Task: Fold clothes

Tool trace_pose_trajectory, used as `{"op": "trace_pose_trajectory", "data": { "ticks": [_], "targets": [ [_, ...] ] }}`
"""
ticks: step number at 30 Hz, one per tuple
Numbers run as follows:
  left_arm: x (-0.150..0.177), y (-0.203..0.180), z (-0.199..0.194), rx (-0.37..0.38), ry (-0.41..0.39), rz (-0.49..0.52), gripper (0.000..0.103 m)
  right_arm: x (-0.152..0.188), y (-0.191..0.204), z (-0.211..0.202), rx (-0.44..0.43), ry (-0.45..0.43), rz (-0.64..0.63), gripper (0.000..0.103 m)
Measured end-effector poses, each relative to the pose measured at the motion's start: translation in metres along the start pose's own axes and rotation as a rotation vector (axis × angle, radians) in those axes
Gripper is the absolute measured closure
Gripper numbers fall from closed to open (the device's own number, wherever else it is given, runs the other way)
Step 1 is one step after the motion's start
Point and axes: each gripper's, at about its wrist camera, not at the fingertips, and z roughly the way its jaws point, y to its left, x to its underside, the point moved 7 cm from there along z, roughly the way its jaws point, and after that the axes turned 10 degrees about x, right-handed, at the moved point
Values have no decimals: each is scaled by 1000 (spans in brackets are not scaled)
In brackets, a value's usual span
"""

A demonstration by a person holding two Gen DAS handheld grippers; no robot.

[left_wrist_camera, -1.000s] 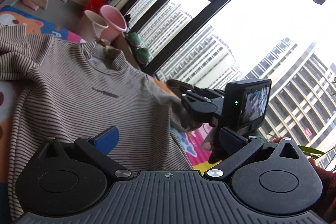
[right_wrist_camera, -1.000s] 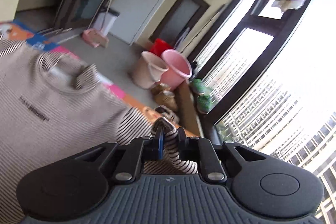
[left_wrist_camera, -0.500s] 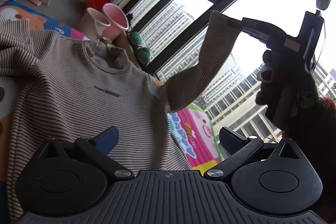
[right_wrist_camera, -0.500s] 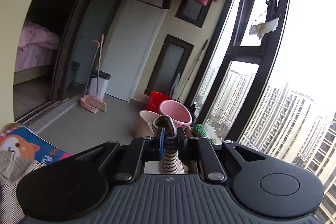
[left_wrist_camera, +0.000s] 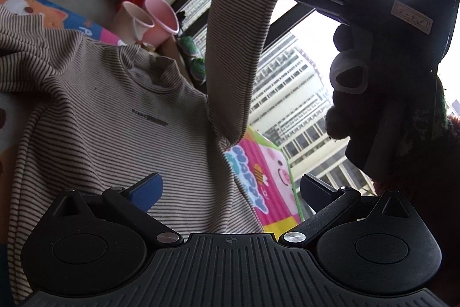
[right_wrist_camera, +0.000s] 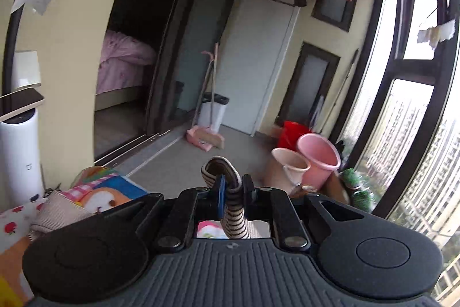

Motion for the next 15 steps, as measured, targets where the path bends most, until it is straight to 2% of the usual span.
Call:
{"op": "trace_pose_trajectory", "data": {
  "ticks": [6,9,14,15],
  "targets": [
    [2,2,1,-7,7,-13,0,3,25,-5,-86,4,-24,92],
    [3,5,2,-15,15,-26,0,4,31,-10,-126,7,-23,88],
    [4,15,2,-39,22,-63,0,16,29,-8,-138,32,-4,85],
    [3,17,1,-42,21,-72,0,23,25,-7,-139,48,13,81]
  ]
}}
